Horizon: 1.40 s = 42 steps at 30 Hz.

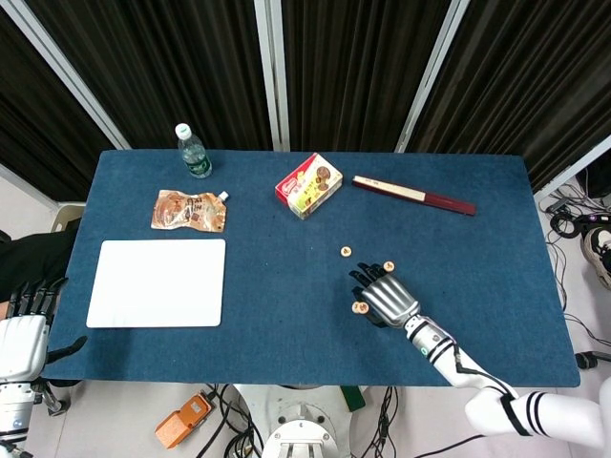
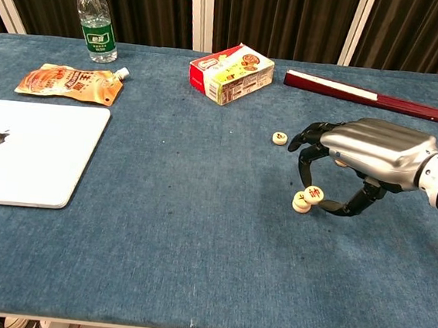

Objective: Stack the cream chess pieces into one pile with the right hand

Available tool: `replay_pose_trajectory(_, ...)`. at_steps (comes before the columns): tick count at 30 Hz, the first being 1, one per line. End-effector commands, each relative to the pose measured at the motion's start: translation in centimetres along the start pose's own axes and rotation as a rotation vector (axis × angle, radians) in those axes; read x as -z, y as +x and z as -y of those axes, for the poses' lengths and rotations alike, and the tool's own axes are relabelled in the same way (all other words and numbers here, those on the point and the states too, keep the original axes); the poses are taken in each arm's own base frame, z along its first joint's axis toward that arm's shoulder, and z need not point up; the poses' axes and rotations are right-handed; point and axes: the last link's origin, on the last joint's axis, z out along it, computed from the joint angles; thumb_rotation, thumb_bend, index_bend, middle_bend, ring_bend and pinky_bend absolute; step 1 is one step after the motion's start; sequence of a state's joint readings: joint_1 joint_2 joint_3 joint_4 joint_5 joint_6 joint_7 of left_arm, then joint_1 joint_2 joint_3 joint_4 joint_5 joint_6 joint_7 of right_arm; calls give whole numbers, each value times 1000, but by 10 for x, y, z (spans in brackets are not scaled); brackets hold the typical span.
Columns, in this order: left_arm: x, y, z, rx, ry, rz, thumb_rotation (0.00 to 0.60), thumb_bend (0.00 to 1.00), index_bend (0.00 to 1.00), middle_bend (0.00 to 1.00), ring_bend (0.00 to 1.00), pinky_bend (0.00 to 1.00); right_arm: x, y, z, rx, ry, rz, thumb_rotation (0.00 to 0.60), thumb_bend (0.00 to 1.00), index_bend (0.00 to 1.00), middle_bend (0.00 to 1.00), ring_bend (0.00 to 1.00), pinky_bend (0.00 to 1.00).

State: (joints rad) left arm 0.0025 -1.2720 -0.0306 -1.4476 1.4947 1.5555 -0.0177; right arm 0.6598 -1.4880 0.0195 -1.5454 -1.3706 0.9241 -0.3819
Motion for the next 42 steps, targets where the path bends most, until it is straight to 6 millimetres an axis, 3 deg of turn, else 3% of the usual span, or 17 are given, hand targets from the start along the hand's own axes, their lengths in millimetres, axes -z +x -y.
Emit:
replay_pose_trajectory(1, 0, -1, 0, 0, 1, 0, 600, 0, 120, 119, 98, 12, -2, 0, 0, 0, -3, 1, 600, 490, 551, 217, 141, 214)
replay_pose_trajectory(33, 0, -1, 2, 1, 6, 0, 600, 0, 120, 119, 98, 12, -7, -2, 2, 11, -5, 18, 600, 490, 443, 217, 141, 214)
replay_pose_trajectory(38, 0, -1, 2, 1, 6, -1, 600, 0, 121, 119, 98, 12, -6, 13, -17, -33, -70, -47, 600, 490, 405, 217, 141, 214)
replay_pose_trajectory(42, -1, -1, 1, 4, 3, -3, 600, 0, 121, 119, 98, 12, -10, 20, -43, -50, -156, -66, 600, 490, 406, 217, 141, 214)
